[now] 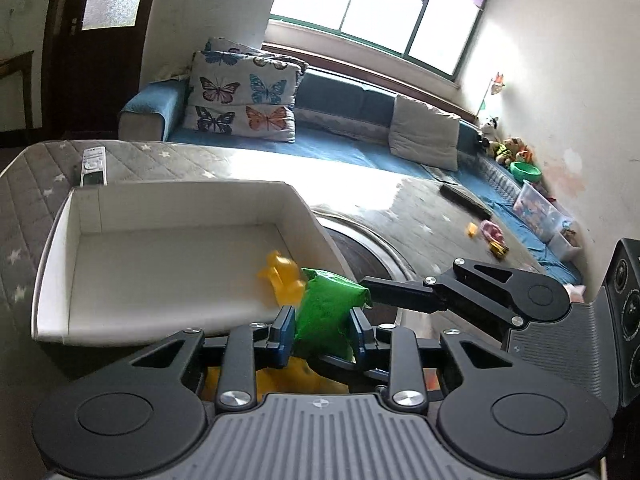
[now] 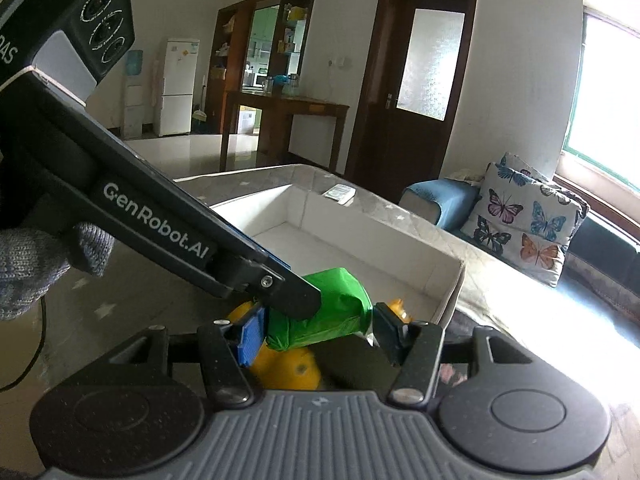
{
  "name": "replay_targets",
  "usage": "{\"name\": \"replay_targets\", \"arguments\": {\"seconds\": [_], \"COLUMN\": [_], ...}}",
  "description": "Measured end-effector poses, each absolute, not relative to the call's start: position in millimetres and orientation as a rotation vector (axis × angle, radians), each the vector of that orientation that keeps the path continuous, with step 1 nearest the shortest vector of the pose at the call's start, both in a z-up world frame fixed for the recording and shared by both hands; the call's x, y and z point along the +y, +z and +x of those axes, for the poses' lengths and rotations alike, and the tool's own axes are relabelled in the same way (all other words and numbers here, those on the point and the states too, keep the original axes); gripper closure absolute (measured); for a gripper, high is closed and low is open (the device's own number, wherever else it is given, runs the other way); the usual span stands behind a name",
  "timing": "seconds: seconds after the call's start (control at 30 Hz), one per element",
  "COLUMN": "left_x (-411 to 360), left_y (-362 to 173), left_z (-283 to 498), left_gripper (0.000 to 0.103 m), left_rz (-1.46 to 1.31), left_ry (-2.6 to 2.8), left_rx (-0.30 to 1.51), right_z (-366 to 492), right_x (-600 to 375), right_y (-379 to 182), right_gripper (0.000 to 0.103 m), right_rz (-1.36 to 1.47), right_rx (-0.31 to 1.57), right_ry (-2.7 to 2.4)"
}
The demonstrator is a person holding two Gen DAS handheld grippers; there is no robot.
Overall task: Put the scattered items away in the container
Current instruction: 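Carry the green packet with the left gripper over the white box, then open the left gripper to drop the green packet into the box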
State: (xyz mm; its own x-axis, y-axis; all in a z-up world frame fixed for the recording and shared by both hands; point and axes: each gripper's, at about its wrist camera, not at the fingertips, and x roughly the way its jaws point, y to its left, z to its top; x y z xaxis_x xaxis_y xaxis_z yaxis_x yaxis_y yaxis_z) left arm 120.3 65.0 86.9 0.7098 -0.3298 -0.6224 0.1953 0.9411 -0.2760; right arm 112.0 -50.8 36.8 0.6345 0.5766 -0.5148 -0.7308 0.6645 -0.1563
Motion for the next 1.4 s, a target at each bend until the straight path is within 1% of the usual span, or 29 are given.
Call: {"name": "replay_targets", "arguments": {"seconds": [0.37,0.57,0.73,0.9,1.4], "left_x": [98.6,110.4,113.7,112.8,88.1], "left_y": [63.5,47.5,40.2,42.2,59.9], "left_z": [197.5,218.0,222.9,218.3,177.8], "left_gripper": [0.072,0.074,0.074,0.074,0.074], "left_rz": [-0.280,-0.350,-0.379,-0.375,-0.329], "left_ry": [-0.256,-0.244,-0.238,-0.234,-0.237], "left_rx": [0.819,0.846,0.854,0.849,0.813], "right_z": [196.0,215.3,215.4,208.5,153.7], "right_x": [-23.3,-17.1,-19.8,-27.6,-56.7], "right_y": [19.5,5.7,-1.5,3.1,20.2], "right_gripper": [0.045,0.044,0.044,0.044,0.043], "right_rz": [-0.357,-0.363,-0.357,-0.346,-0.306], "right_rx": [0.557,0.597,0.608,0.595,0.553], "right_ry": [0.809,0.804,0.778,0.762,0.730]}}
